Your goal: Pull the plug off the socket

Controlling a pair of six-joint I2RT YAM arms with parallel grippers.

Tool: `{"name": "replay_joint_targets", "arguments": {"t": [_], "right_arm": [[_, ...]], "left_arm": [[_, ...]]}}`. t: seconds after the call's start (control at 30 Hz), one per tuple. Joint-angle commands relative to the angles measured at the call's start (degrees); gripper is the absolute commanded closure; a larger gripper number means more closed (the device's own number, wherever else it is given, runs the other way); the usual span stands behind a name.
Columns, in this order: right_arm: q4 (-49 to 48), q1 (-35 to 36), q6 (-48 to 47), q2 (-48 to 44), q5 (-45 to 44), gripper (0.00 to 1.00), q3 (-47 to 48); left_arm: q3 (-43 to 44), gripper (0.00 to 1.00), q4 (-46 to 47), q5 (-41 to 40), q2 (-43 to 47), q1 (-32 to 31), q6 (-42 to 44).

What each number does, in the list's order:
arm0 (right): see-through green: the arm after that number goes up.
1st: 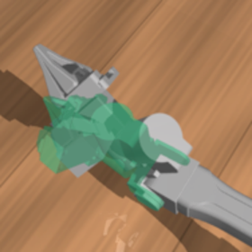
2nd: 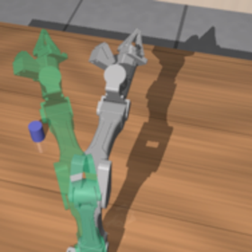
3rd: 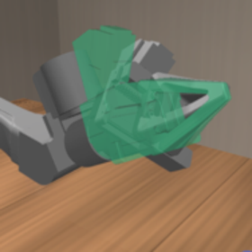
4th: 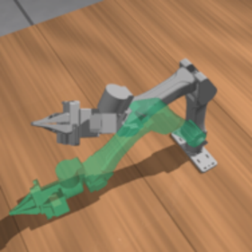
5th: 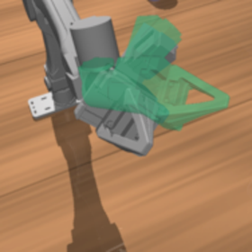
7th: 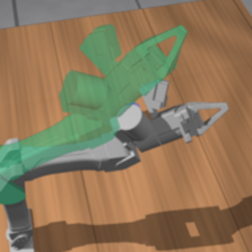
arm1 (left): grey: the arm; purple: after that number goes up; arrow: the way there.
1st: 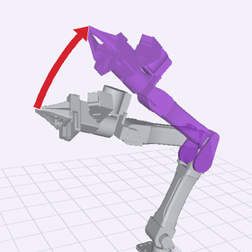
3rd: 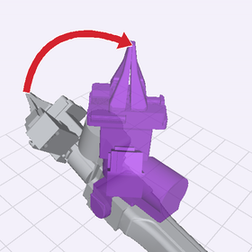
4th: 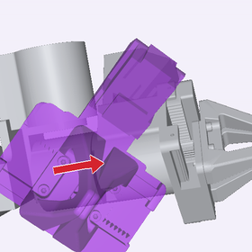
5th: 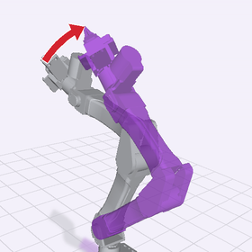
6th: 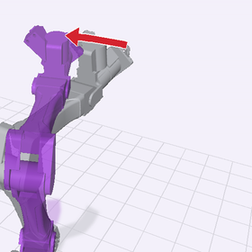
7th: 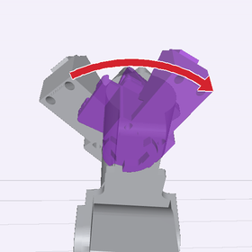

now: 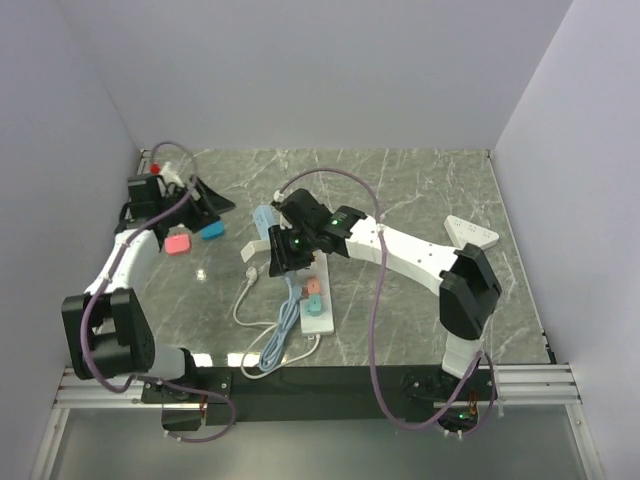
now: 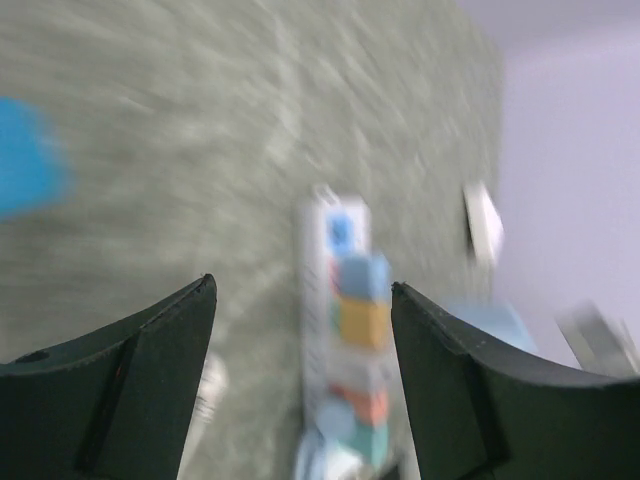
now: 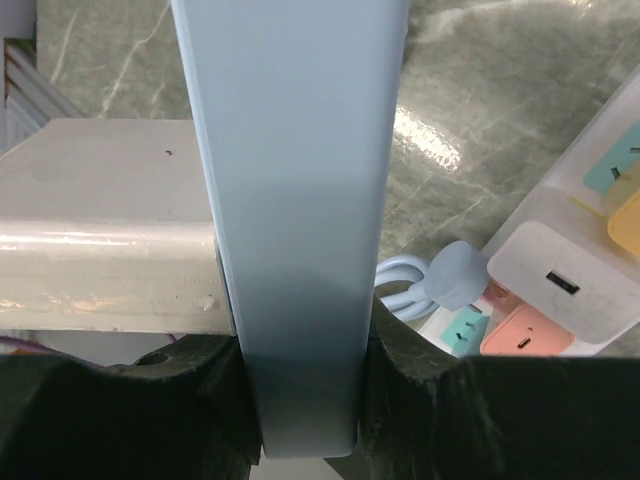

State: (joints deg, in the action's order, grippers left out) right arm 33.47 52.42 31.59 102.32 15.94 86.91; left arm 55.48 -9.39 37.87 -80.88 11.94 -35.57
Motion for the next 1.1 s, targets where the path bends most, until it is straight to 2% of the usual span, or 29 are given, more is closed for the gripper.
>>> {"name": "replay_joint_targets", "arguments": {"t": [0.0,0.17,0.33,0.4,0.53,0.7,0.77,0.9,1.07], "right_arm": [[1.24,-0.92,2.59,1.73,1.36,1.0,5.72],[4.22,-3.55,3.91,5.51,9.62,1.0,8.18],[9.05,-5.75,-0.56,6.57,16.38,1.0,9.93],[11.61,-6.28,-3.54,7.45,20.77,1.0,10.47],[17.84,-7.95,-8.47,9.56,25.44,1.0,13.8],[22.25,-9.18,-11.11,10.35,28.0,1.0,13.81],[22.77,-9.71,-11.55,9.74,29.4,1.0,13.02],[25.58,-9.97,-15.14,8.51,31.25,1.0,12.49],[28.48,-9.97,-18.49,7.37,32.39,1.0,12.31]], "left_arm": [[-1.6,0.24,-3.88,9.5,5.81,-5.26,4.98],[-3.28,0.23,-5.54,11.35,12.23,-6.49,10.51],[-4.94,0.23,-6.17,12.92,15.66,-8.16,14.46],[-4.6,0.23,-8.35,13.55,16.63,-11.05,17.19],[-0.91,0.24,-16.09,7.07,17.42,-21.4,28.34],[0.94,0.25,-21.72,1.35,20.93,-28.37,36.87],[0.59,0.25,-21.99,-4.43,23.12,-30.66,37.94],[0.77,0.25,-23.66,-10.69,26.12,-34.44,41.1],[-0.55,0.25,-24.27,-13.17,26.22,-39.98,43.22]]}}
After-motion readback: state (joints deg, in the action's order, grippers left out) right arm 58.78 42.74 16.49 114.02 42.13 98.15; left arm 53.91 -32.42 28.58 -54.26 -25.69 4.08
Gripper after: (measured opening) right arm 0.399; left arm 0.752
